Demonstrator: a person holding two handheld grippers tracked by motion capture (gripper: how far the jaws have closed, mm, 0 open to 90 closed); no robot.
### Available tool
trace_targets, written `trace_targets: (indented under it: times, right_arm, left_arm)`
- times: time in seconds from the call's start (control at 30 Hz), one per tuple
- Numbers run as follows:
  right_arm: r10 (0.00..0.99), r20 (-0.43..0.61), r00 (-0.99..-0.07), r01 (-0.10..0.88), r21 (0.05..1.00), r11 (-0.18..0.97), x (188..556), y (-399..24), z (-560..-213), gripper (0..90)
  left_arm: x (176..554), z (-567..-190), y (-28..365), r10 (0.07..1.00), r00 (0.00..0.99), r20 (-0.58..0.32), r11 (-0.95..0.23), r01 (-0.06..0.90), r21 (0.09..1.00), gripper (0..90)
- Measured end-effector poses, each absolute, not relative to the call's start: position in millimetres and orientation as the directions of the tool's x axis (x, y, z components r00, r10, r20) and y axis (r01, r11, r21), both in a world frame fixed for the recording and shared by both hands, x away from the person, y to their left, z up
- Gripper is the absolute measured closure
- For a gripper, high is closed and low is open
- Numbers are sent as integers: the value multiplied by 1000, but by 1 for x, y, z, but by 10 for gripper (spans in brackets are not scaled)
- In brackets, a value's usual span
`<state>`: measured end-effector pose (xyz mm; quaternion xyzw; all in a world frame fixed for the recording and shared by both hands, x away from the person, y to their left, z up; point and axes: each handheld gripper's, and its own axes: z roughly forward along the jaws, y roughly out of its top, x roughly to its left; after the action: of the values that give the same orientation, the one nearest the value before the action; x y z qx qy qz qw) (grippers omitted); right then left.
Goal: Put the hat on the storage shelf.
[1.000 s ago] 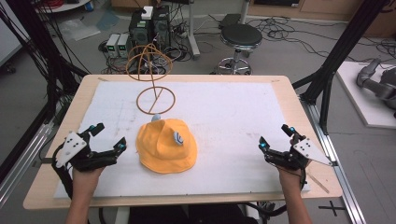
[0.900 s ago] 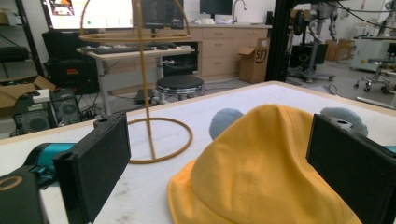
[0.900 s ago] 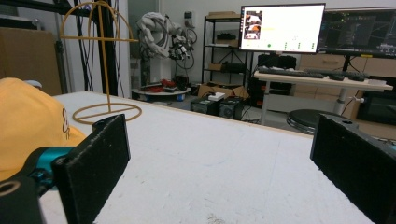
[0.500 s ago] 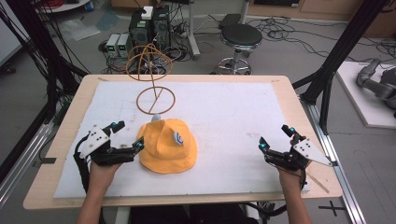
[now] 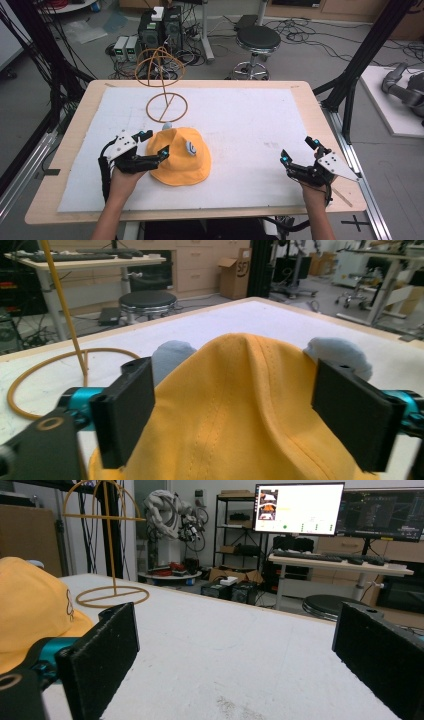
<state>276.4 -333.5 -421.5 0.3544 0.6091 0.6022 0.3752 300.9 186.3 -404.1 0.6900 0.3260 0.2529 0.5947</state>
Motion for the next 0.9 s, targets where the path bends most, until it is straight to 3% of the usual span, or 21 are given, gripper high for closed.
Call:
trace_targets:
  times: [0.6,0.9]
  right_arm:
    - [883,-26,-469,-25,1000,16,274,-336,-422,43]
    - [882,-24,-472,-24,1000,15,274,-336,-421,43]
  left_arm:
    - [312,-414,164,744,664,-67,-136,250,959,341]
    - [314,-417,157,720,691,-62,-171,263,949,480]
